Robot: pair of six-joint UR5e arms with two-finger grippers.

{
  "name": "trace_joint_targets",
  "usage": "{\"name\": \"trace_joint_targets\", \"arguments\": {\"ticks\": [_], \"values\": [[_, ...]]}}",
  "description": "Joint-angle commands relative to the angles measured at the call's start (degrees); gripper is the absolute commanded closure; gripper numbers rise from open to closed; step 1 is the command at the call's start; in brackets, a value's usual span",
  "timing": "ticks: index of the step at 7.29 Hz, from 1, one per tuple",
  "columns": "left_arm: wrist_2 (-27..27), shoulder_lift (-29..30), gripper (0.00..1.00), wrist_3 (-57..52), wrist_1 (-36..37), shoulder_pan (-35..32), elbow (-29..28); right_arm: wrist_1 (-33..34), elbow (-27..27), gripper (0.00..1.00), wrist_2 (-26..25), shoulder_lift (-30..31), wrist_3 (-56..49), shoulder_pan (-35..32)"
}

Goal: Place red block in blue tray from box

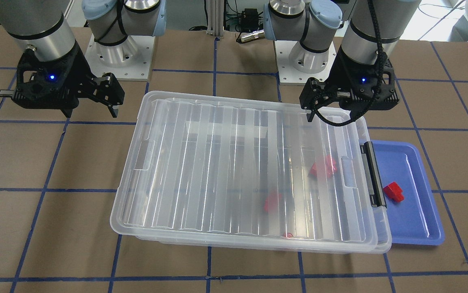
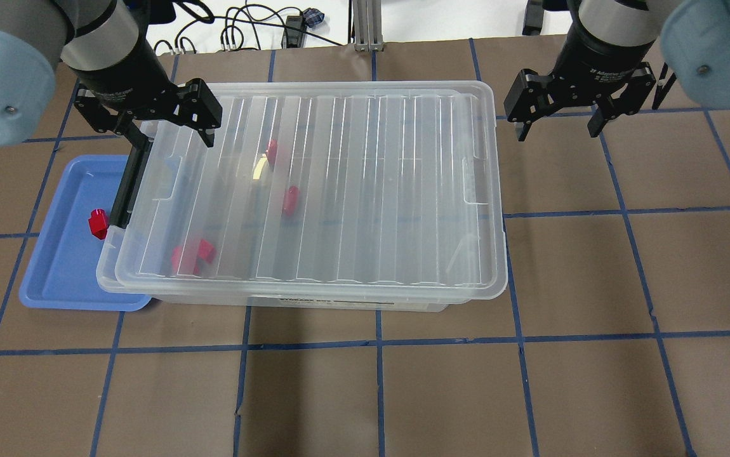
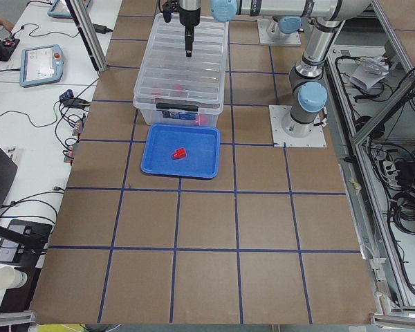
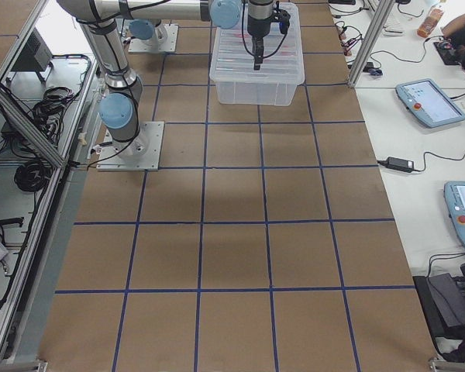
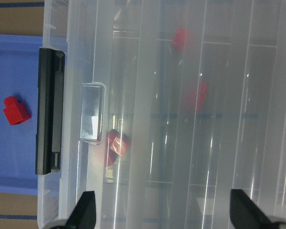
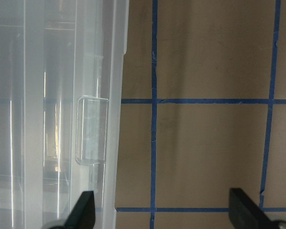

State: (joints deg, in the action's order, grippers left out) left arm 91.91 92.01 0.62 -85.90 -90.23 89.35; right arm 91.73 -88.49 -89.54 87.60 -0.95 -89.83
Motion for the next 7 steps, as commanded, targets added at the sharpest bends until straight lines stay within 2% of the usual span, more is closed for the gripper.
{"name": "trace_joint_targets", "arguments": {"ticks": [1, 5, 6, 7], "values": [[-0.07, -0.51, 0.0, 0.08, -0.23, 0.84, 0.3, -0.06, -0.01, 0.0, -0.02, 0.02, 0.16, -0.08], [0.29, 1.49, 0.0, 0.17, -3.2, 1.55, -0.66, -0.23, -0.19, 0.0, -0.02, 0.02, 0.16, -0.08], [0.37, -0.23, 0.0, 0.17, -3.48, 1.29, -1.28, -0.23, -0.19, 0.0, -0.02, 0.02, 0.16, 0.0], [0.37, 0.45, 0.0, -0.01, -3.39, 1.55, -1.29, -0.23, -0.19, 0.0, -0.02, 0.02, 0.16, 0.01]]}}
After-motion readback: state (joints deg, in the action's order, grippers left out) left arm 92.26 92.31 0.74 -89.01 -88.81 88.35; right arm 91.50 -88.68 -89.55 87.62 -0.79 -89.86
